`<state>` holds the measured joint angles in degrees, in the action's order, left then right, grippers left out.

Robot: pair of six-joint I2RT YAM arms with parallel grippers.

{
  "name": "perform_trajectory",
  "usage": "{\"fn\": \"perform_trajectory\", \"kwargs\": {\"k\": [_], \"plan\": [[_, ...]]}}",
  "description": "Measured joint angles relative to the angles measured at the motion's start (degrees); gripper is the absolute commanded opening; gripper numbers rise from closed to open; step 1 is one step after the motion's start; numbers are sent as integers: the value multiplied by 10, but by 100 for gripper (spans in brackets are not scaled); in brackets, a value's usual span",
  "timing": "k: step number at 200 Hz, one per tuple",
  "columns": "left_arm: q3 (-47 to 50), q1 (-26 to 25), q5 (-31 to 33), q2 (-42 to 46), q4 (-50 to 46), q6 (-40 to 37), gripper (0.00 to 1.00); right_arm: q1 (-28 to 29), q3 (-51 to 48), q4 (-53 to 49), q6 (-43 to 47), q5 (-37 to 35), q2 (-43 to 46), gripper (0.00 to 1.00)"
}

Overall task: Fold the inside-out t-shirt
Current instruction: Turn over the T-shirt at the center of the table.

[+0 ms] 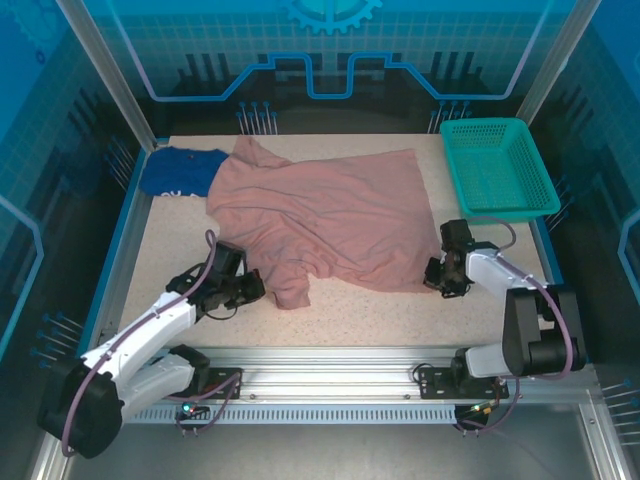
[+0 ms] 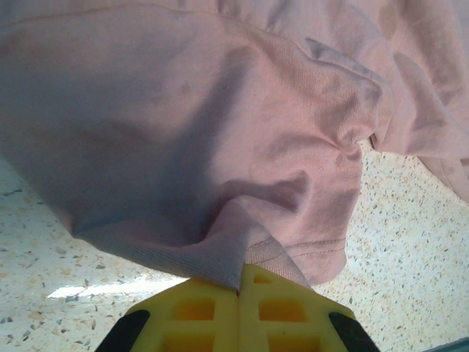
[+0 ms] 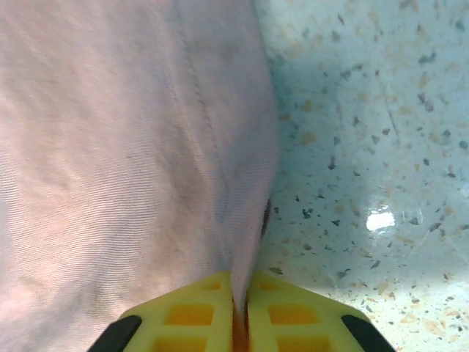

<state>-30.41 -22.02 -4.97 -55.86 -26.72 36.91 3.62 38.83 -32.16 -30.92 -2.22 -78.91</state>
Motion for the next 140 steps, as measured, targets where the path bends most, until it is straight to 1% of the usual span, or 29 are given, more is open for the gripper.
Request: {"fn": "perform_trajectory", "kwargs": {"k": [22,47,67,87,123,140], "plan": [[-4,25,6,40,-17,0,0,0,3,-4,8,-4,60,5],[-30,74,22,112,-55,-9,0,-2,38,-26,26,-17,129,5],[-66,117,36,165,-81,-15,0,-16,63,-31,40,-20,159,6],[-89,150,46,203,-99,-21,0,-34,65,-32,47,-16,170,6],[-90,162,50,226,-124,-22,0,-39,55,-34,56,3,167,6],[-108,162,52,223,-133,-22,0,-41,77,-49,60,12,176,6]]}}
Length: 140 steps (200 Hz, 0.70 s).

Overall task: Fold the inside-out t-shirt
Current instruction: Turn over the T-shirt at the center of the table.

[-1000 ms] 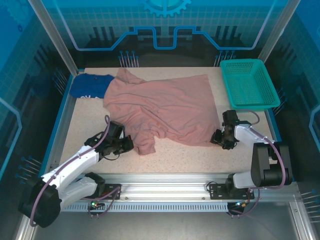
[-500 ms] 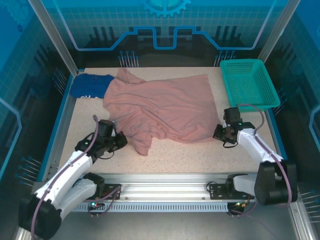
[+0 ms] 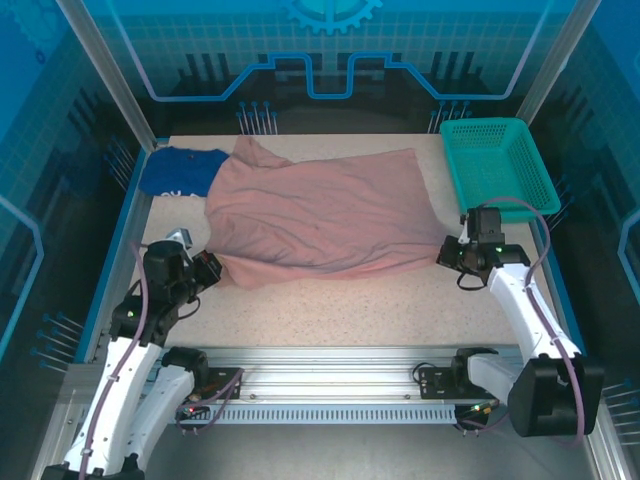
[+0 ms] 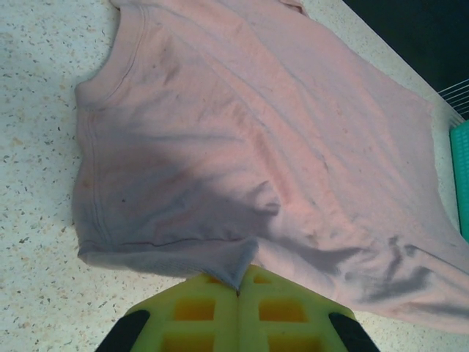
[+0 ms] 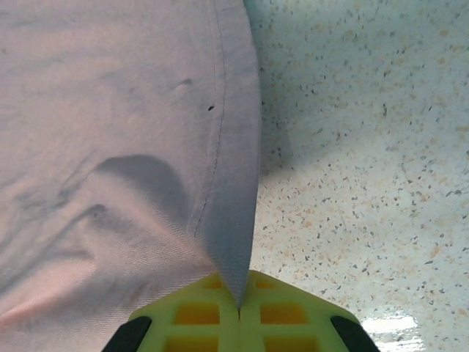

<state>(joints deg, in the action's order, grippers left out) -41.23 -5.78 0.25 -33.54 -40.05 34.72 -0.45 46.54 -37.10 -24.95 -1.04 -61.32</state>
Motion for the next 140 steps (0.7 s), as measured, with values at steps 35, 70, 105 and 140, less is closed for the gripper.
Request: {"fn": "perform_trajectory", "kwargs": {"k": [35,70,105,140], "plan": [[-172,0,10,0,7,-17,0,0,160,-32,12,-5,68,6],[-389,0,16,1,35,-53,0,0,357,-50,21,-22,152,6],[-595,0,37,-30,25,-111,0,0,545,-98,39,-39,179,6],[-744,0,58,-100,3,-159,0,0,655,-151,62,-50,172,6]]}}
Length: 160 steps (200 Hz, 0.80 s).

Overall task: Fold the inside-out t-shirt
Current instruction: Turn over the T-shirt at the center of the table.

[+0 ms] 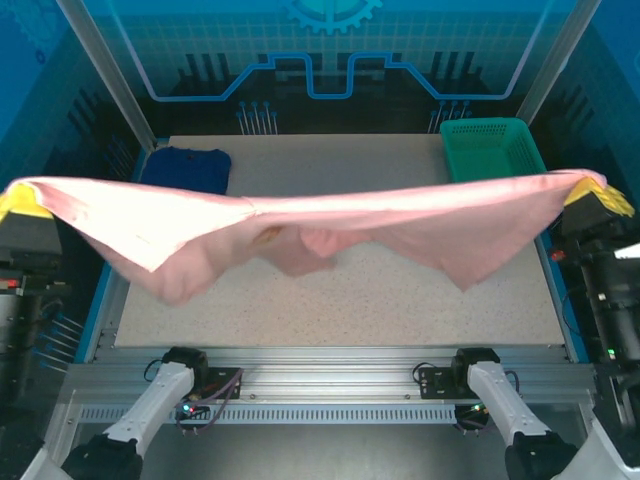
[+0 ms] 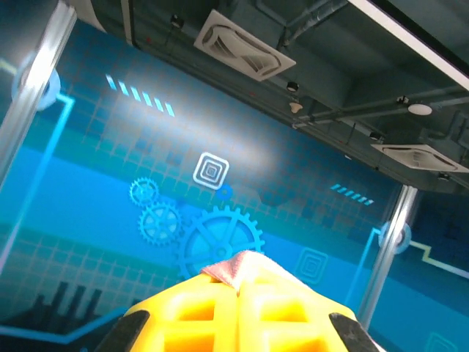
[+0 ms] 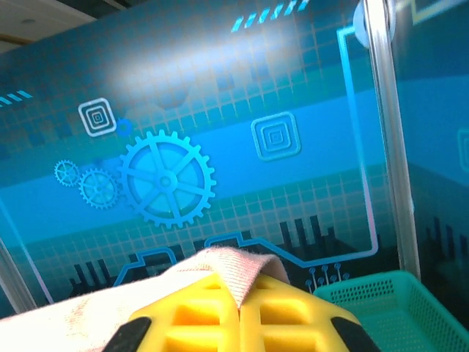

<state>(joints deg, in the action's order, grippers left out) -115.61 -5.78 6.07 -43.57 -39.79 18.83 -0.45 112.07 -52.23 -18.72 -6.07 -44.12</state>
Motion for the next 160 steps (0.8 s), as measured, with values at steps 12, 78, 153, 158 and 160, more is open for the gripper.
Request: {"fn": "perform_trajectory", "kwargs": {"k": [12,78,153,158,160], "plan": [[-31,0,5,-29,-5,-14,0,0,26,-14,9,-3,-7,5],[-92,1,56,-247,1,-96,0,0,18,-11,43,-14,-124,7],[-163,49,40,-447,-12,-99,0,0,28,-9,27,40,-349,6],[-167,49,38,-445,-12,-98,0,0,33,-10,27,45,-348,6],[-169,49,37,-444,-11,-98,0,0,37,-10,26,45,-347,6]]}}
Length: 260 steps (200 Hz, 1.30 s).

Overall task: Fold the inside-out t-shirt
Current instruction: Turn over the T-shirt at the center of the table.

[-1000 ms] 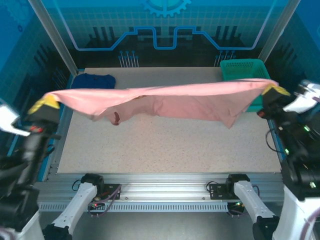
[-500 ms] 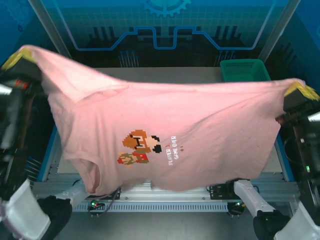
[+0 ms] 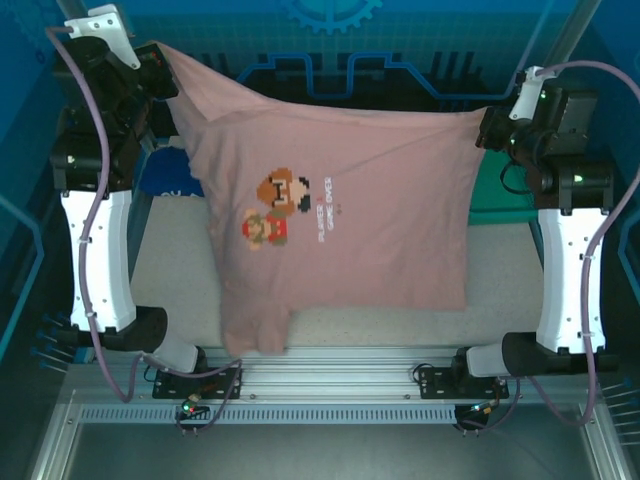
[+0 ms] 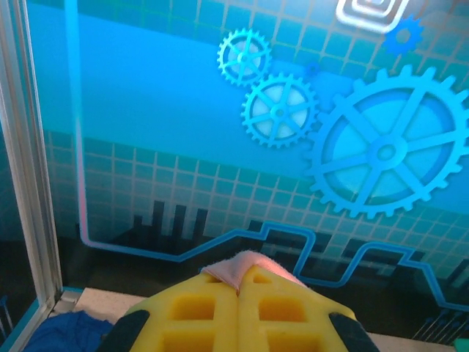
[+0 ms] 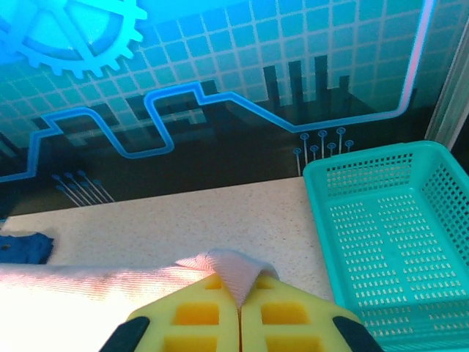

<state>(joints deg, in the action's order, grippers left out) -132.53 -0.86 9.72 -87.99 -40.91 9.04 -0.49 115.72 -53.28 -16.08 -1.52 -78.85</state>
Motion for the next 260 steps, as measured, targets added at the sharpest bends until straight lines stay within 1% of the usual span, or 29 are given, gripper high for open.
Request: {"fn": "perform_trajectory", "kwargs": {"k": [22,42,112,127,142,164,182,209,236,260], "plan": [[-10,0,-8,28,0,1,0,0,29,2,-4,9,23,6],[-12,1,-17,73,0,5,0,0,40,1,-4,18,62,6],[28,3,-42,291,2,24,0,-1,41,-38,-6,46,213,6],[25,3,-42,320,1,25,0,-1,52,-53,-6,46,233,5],[12,3,-42,330,0,24,0,-1,71,-64,-6,45,245,5],[0,3,-42,327,0,24,0,-1,92,-68,-6,41,249,5],[3,3,-45,312,2,24,0,-1,90,-66,-6,34,247,5],[50,3,-46,267,31,16,0,-1,44,-35,-3,20,228,5],[119,3,-46,170,83,11,0,-1,-47,30,-3,6,171,6],[153,3,-45,33,127,9,0,-1,-124,108,-6,-4,65,6]]}}
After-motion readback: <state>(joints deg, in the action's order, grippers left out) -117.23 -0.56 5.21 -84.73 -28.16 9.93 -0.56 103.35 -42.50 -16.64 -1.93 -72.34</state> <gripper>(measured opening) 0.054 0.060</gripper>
